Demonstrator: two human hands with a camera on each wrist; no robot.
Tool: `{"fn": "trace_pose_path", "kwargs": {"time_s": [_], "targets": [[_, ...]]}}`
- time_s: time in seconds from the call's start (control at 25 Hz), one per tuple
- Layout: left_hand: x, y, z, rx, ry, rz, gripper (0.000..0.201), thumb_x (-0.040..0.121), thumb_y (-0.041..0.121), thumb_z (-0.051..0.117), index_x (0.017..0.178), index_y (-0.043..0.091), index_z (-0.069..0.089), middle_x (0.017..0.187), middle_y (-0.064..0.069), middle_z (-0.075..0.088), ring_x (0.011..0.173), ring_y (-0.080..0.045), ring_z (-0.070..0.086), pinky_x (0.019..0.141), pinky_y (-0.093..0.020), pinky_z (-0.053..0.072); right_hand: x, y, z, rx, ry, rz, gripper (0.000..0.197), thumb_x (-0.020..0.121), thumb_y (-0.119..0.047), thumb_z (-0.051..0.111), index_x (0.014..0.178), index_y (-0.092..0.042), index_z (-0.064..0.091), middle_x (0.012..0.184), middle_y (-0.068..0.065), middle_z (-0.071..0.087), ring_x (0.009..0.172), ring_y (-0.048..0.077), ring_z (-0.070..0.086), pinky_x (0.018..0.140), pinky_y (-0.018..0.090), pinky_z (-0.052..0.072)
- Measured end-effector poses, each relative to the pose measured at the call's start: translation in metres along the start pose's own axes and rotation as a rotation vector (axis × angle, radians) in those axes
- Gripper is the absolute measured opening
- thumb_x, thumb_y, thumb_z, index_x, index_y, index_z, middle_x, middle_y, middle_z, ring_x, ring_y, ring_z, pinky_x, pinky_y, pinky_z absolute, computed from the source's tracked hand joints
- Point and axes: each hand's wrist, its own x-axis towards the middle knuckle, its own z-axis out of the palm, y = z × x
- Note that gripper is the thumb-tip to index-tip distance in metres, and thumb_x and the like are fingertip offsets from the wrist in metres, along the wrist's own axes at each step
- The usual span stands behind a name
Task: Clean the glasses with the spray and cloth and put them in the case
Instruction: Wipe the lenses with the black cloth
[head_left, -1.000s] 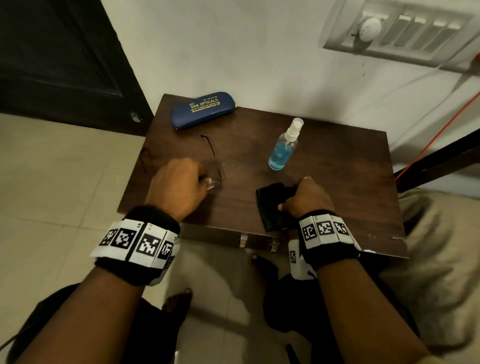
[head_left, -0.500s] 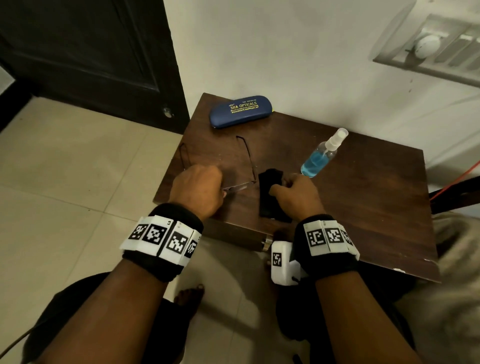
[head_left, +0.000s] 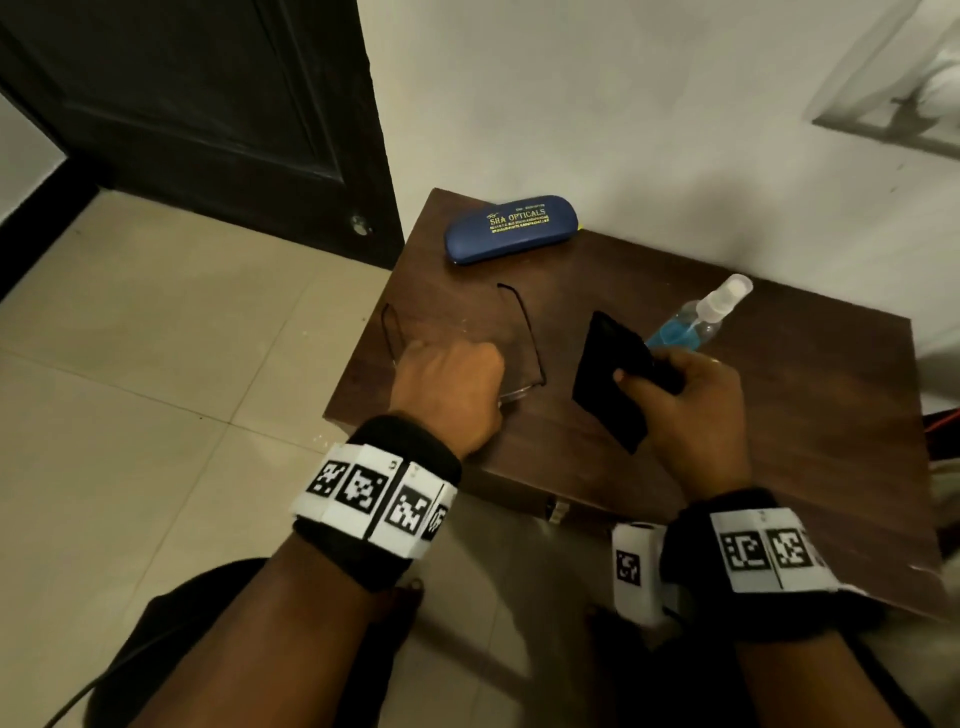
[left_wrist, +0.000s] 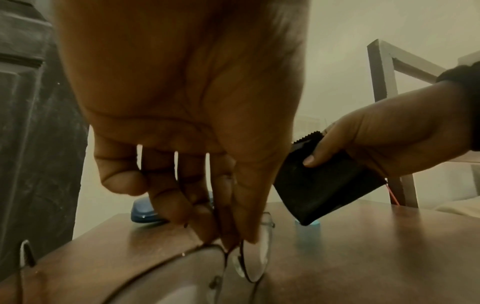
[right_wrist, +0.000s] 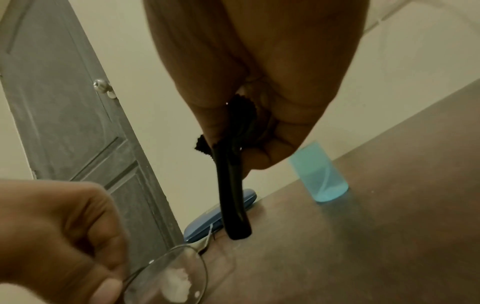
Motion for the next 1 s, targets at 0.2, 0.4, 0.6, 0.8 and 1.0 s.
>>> {"fn": "trace_pose_path", "kwargs": {"time_s": [0.2, 0.4, 0.6, 0.8, 1.0], "targets": [[0.002, -0.001, 0.001, 0.02, -0.076, -0.024, 0.019, 0.087, 0.037, 0.059, 0.079, 0.022, 0.05, 0.094, -0.006, 0.066, 0.086, -0.026, 0.062, 0.082, -0.034, 0.043, 0.007, -0.01, 0.0, -0.02, -0.029, -0.114, 0.026, 0.087, -0.004, 0.064, 0.109, -0.018, 0.069, 0.09, -0.007, 0.07, 0.079, 0.0, 0.068, 0.065, 0.009, 0.051], [0.001, -0.008, -0.015, -0.292, 0.121, -0.09, 0.019, 0.085, 0.036, 0.06, 0.076, 0.02, 0.065, 0.076, 0.0, 0.066, 0.071, -0.021, 0.059, 0.065, -0.03, 0.042, 0.002, -0.014, -0.004, -0.019, 0.031, -0.232, 0.03, 0.086, -0.002, 0.065, 0.113, -0.014, 0.067, 0.096, -0.008, 0.069, 0.088, 0.0, 0.066, 0.071, 0.009, 0.052], [-0.009, -0.017, -0.034, -0.981, 0.324, -0.11, 0.025, 0.086, 0.017, 0.066, 0.06, 0.014, 0.067, 0.056, 0.001, 0.066, 0.055, -0.015, 0.061, 0.058, -0.028, 0.048, 0.005, -0.014, -0.005, -0.123, 0.265, -0.468, 0.03, 0.082, 0.004, 0.067, 0.109, -0.01, 0.068, 0.1, -0.001, 0.069, 0.089, 0.007, 0.066, 0.082, 0.026, 0.055], [-0.008, -0.012, -0.039, -1.271, 0.182, -0.123, 0.026, 0.081, 0.005, 0.067, 0.056, 0.01, 0.071, 0.057, -0.008, 0.065, 0.056, -0.013, 0.057, 0.058, -0.021, 0.043, 0.001, -0.018, 0.0, -0.192, 0.359, -0.732, 0.029, 0.084, 0.0, 0.061, 0.112, -0.003, 0.066, 0.101, 0.005, 0.067, 0.085, 0.021, 0.068, 0.077, 0.034, 0.056], [-0.004, -0.004, -0.036, -1.245, 0.105, -0.098, 0.017, 0.081, 0.009, 0.069, 0.065, 0.008, 0.075, 0.061, -0.012, 0.07, 0.055, -0.012, 0.062, 0.056, -0.018, 0.048, -0.005, -0.021, 0.009, -0.35, 0.25, -0.872, 0.032, 0.084, -0.008, 0.053, 0.114, -0.003, 0.065, 0.117, 0.011, 0.066, 0.088, 0.021, 0.062, 0.076, 0.031, 0.051]]}}
